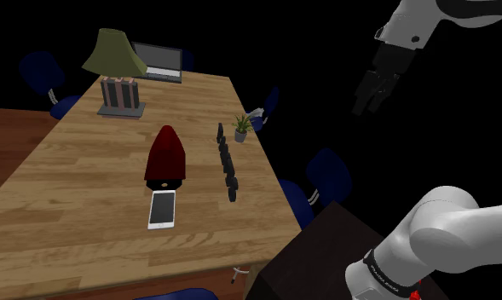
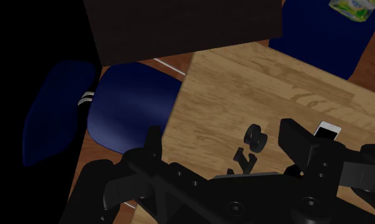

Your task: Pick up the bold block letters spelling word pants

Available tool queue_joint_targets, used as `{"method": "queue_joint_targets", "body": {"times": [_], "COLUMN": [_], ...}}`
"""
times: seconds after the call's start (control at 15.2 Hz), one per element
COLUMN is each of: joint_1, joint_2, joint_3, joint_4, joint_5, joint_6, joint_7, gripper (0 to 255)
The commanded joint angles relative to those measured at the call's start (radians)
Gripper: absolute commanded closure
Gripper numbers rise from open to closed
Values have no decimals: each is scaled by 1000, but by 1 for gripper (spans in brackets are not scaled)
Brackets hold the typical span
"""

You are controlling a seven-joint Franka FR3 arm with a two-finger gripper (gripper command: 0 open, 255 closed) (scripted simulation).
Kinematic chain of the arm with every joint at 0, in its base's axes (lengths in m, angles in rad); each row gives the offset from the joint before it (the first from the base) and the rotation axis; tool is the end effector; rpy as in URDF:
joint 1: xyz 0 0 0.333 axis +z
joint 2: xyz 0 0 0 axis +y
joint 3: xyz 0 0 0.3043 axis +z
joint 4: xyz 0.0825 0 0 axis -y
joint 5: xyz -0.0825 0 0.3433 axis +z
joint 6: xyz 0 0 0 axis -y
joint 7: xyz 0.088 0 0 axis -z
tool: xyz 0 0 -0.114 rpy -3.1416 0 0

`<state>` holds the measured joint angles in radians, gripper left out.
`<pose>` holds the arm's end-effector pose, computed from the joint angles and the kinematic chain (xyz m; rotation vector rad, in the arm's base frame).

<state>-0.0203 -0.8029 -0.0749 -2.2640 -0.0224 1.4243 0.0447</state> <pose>0.2528 -0.0359 0.6053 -3.1034 0.1847 0.0588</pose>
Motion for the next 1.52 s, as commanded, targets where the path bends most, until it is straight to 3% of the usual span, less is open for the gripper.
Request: {"method": "queue_joint_targets", "body": {"times": [0.0,0.73,1.45], "joint_1": [0,3,-1], "joint_2": [0,228,596], "joint_3": [0,90,161], "joint_4": [0,-124,-64], "joint_5": [0,53,50], "joint_6": [0,376,707], "joint_7": [0,166,330], "gripper": [0,0,0]}}
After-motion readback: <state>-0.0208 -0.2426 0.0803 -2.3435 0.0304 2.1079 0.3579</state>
